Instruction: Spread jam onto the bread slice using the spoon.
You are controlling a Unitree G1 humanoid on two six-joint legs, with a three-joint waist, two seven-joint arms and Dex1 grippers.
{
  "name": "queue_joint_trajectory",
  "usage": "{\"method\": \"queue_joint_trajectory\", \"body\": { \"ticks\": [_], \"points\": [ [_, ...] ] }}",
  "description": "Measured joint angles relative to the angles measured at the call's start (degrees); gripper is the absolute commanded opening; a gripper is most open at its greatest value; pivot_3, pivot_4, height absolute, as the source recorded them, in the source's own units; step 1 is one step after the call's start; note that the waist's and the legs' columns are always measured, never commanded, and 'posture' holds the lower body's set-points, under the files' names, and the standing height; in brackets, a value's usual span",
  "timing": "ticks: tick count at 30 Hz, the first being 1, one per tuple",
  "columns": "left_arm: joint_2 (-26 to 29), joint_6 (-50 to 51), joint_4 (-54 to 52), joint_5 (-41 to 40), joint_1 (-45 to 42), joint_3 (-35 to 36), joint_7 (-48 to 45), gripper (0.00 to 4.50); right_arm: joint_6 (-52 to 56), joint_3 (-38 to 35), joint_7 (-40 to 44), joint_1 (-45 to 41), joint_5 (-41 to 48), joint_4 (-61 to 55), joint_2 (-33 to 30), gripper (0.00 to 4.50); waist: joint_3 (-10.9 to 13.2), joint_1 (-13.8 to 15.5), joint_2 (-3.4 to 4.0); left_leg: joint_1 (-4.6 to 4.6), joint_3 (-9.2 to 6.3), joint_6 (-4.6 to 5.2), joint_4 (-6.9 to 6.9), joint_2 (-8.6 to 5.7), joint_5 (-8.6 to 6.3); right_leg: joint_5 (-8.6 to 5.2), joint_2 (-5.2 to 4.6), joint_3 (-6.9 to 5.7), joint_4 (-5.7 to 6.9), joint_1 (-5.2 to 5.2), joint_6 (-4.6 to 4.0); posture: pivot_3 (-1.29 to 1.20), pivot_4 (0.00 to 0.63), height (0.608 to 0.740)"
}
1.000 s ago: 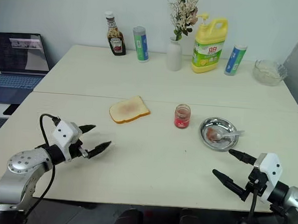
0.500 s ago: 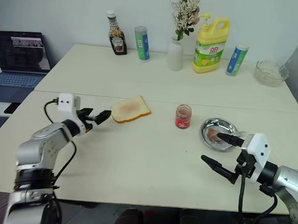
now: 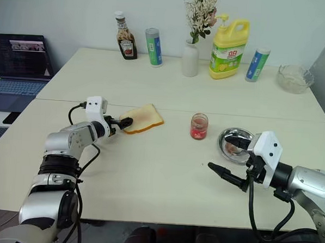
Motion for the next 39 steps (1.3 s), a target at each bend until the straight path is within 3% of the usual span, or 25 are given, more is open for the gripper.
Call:
{"method": "queue_joint_trajectory", "body": {
  "ticks": [2,5,18,27,33,39],
  "points": [
    [0.20,-0.69,0.84,0.79,-0.39,-0.78,-0.71,4.50,0.57,0.03,-0.51,-0.11,0.91,-0.15,0.14,4.46,0.00,0.01,0.00,0.01,0.00,0.00,0.00,0.00,0.00,0.00,0.00,0.00,0.02,0.00,0.00,0.00,0.150,0.740],
    [0.12,-0.58,2.12,1.23,-1.14,-0.89,-1.36,3.91,0.89,0.10,-1.07,-0.49,1.55,-0.59,0.48,4.50,-0.01,0.02,0.01,0.02,-0.01,0.00,0.01,0.00,0.00,0.01,0.00,0.00,0.04,0.01,0.01,0.00,0.150,0.740],
    [-1.05,1.39,4.90,2.33,-3.97,-3.13,-6.23,0.03,2.01,0.48,-3.00,-1.27,4.09,-1.22,0.50,4.50,-0.03,0.56,-0.02,0.02,0.01,0.00,0.02,-0.05,0.00,0.02,-0.03,0.01,0.02,0.02,0.03,0.00,0.150,0.740],
    [1.95,8.44,-2.75,-0.22,0.07,-3.17,-13.48,0.01,2.42,0.54,-3.02,-2.62,4.30,-1.15,-0.04,4.50,-0.03,0.27,-0.02,0.00,0.00,0.00,0.00,-0.02,0.00,0.01,-0.03,0.00,-0.02,0.01,0.03,0.00,0.150,0.740],
    [5.71,18.11,-16.43,-6.24,8.06,-4.90,-22.19,0.01,3.41,0.58,-2.73,-3.49,5.95,-0.95,-0.42,4.50,-0.03,0.05,-0.02,-0.03,0.00,0.00,-0.02,0.02,0.00,0.01,-0.03,0.00,-0.01,-0.03,0.03,0.00,0.150,0.740],
    [12.36,22.93,-30.62,-12.10,16.65,-7.68,-30.93,0.01,5.10,-1.13,1.25,0.13,8.12,-0.92,-4.74,4.50,-0.02,0.14,-0.02,-0.02,0.00,0.00,-0.02,0.02,0.00,0.01,-0.03,0.01,-0.01,-0.03,0.03,0.00,0.150,0.740]
  ]
}}
